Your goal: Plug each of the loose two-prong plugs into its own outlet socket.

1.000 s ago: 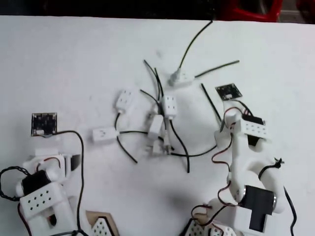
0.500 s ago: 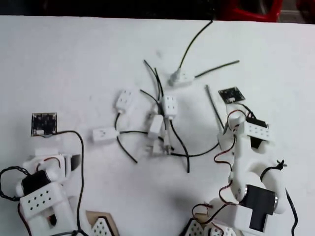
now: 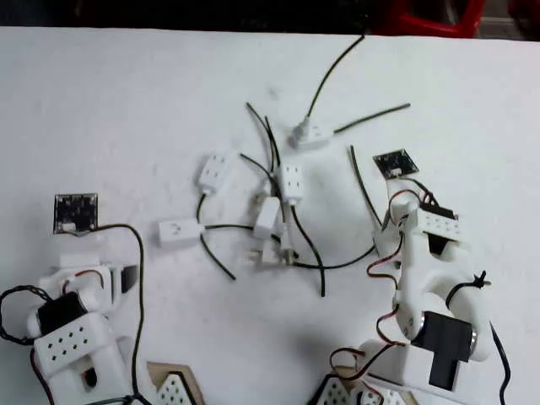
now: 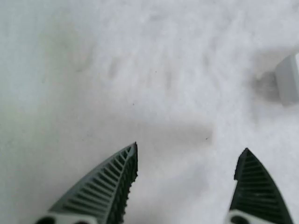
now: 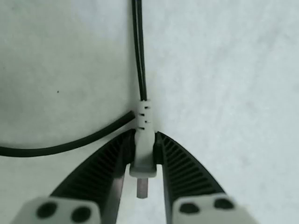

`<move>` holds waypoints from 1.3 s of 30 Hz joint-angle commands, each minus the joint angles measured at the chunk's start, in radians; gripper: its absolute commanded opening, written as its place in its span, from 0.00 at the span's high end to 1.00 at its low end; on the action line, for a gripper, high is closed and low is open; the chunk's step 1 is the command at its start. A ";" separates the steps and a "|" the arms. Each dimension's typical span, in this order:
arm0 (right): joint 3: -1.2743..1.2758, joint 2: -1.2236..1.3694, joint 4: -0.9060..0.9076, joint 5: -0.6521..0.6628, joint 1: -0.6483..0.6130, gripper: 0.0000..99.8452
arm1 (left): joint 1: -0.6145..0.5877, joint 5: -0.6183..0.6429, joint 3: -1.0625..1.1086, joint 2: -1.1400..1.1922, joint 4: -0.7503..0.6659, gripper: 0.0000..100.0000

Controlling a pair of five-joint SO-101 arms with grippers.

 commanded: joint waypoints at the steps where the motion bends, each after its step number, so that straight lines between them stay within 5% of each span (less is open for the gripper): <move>1: -0.003 -0.070 0.041 0.008 0.002 0.98 | 0.012 -0.008 -0.006 -0.018 -0.015 0.67; 14: 0.003 -0.527 0.340 -0.034 -0.094 0.98 | 0.013 0.018 -0.014 -0.019 -0.015 0.67; 30: 0.005 -0.912 0.337 -0.502 -0.711 0.98 | 0.300 0.342 -0.262 -0.019 -0.009 0.67; 39: 0.005 -1.043 0.268 -0.554 -0.897 0.98 | 0.519 0.517 -0.308 -0.019 -0.104 0.67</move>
